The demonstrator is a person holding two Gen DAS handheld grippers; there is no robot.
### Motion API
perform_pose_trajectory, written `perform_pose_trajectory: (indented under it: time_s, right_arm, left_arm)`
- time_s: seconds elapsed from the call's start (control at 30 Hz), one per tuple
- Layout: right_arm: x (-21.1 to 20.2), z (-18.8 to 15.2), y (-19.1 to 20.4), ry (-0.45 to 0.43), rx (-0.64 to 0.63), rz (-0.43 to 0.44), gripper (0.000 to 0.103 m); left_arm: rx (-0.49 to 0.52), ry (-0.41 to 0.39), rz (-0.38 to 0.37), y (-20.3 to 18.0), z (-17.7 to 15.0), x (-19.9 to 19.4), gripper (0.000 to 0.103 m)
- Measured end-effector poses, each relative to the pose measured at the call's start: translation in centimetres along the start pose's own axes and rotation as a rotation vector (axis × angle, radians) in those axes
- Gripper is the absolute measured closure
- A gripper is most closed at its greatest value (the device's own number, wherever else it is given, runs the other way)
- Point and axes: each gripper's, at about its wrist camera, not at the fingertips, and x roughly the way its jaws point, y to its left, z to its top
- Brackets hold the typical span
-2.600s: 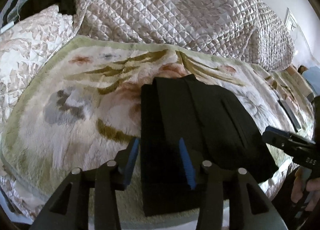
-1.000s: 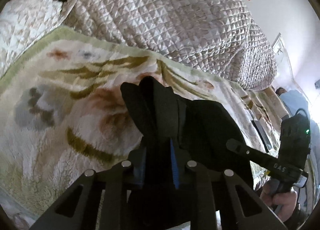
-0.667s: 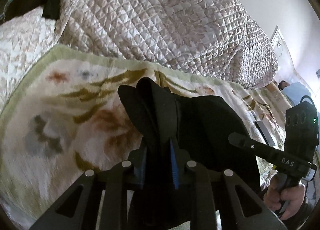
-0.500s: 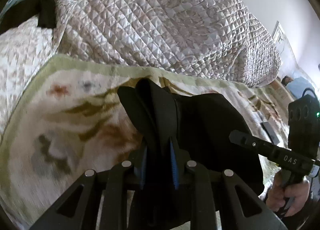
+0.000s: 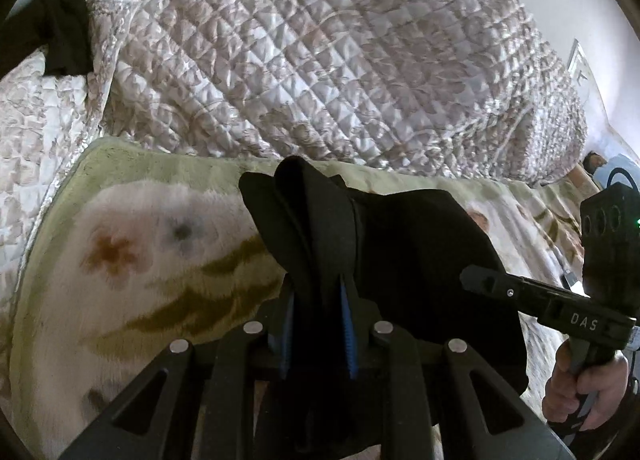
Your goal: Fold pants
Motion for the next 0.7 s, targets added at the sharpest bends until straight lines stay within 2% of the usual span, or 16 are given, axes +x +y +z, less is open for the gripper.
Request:
perform_pose_trajectory:
  time_s: [0.1, 0.2, 0.27, 0.33, 0.43, 0.5, 0.63, 0.7]
  right_arm:
    - [1.9, 0.2, -1.3, 0.019, 0.013, -0.003, 0.087]
    - [3.1, 0.0, -2.9, 0.047, 0.028, -0.024, 0.085]
    - [3.1, -0.1, -3.5, 0.056, 0.042, -0.027, 0.080]
    - [2.2, 0.0, -3.5, 0.028, 0.023, -0.070, 0.077]
    - [0.3, 0.2, -2.9, -0.024, -0.006, -0.110, 0.076]
    - [-0.8, -0.2, -2.0, -0.044, -0.045, -0.143, 0.076]
    - [-1.9, -2.3, 0.6, -0.042, -0.151, -0.166, 0.077]
    - [-1.4, -4.0, 1.5, -0.002, -0.190, -0.179, 0.080]
  left_arm:
    - [-0.003, 0.011, 0.021, 1.1, 0.1, 1.9, 0.080]
    - [-0.051, 0.066, 0.040, 3.0, -0.6, 4.0, 0.075]
    - [-0.074, 0.085, 0.030, 3.9, -1.1, 4.5, 0.070]
    - [-0.079, 0.075, 0.031, 4.1, -1.2, 4.0, 0.069]
    - [-0.067, 0.038, 0.090, 3.8, -1.3, 2.6, 0.070]
    - [-0.066, 0.010, 0.103, 3.5, -1.5, 1.3, 0.070]
    - [-0.047, -0.043, 0.067, 1.7, -2.9, -1.4, 0.070]
    - [-0.019, -0.023, 0.054, 0.7, -3.9, -1.3, 0.070]
